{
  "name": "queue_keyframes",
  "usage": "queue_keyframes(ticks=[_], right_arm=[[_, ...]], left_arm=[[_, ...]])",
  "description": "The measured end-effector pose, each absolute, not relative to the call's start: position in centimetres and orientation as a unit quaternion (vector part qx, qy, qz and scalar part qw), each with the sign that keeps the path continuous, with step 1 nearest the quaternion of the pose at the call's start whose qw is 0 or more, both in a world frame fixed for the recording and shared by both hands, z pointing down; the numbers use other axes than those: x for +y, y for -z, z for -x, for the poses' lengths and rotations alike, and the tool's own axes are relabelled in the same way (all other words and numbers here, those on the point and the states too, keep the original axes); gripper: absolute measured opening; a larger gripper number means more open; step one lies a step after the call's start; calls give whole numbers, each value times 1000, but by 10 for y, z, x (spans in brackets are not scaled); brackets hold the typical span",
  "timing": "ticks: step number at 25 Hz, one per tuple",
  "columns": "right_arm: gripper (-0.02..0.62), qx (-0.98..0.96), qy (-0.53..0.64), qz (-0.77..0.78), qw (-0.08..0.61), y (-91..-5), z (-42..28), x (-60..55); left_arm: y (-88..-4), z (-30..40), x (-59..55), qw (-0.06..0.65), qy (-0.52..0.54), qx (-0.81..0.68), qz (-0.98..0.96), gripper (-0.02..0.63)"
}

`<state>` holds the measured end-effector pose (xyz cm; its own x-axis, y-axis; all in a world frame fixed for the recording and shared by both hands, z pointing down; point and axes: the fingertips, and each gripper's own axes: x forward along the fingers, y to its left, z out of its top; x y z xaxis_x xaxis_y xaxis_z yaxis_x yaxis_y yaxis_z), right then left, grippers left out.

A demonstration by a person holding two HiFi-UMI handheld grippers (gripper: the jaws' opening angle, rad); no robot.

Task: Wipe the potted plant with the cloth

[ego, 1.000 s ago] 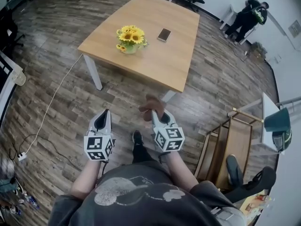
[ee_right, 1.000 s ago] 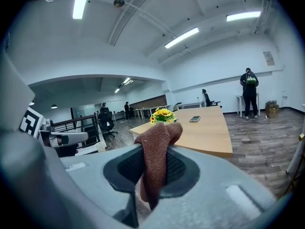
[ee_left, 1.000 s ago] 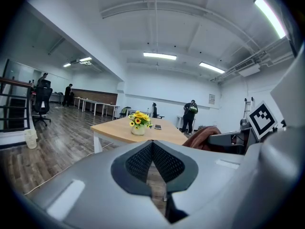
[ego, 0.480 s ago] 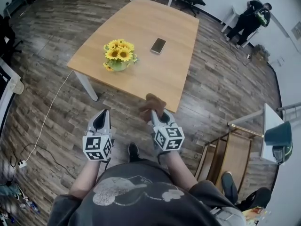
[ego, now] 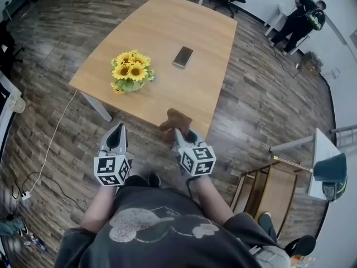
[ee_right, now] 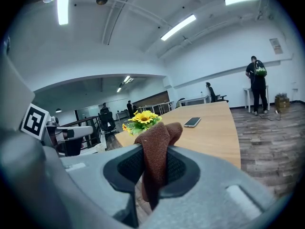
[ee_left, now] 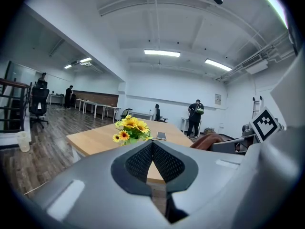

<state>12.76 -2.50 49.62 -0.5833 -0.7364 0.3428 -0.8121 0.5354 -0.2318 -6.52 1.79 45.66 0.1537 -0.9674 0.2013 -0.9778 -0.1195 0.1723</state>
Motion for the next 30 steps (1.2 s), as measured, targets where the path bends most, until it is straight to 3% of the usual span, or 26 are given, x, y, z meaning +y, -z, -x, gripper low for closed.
queue_keyframes(ticks=[21, 30], right_arm=[[52, -849, -200, -469, 140, -515, -86, -119], [52, -841, -208, -472, 160, -527, -63, -143]], left_arm=[[-503, 75, -98, 152, -49, -589, -792, 20], [-538, 73, -135, 137, -83, -575, -802, 313]])
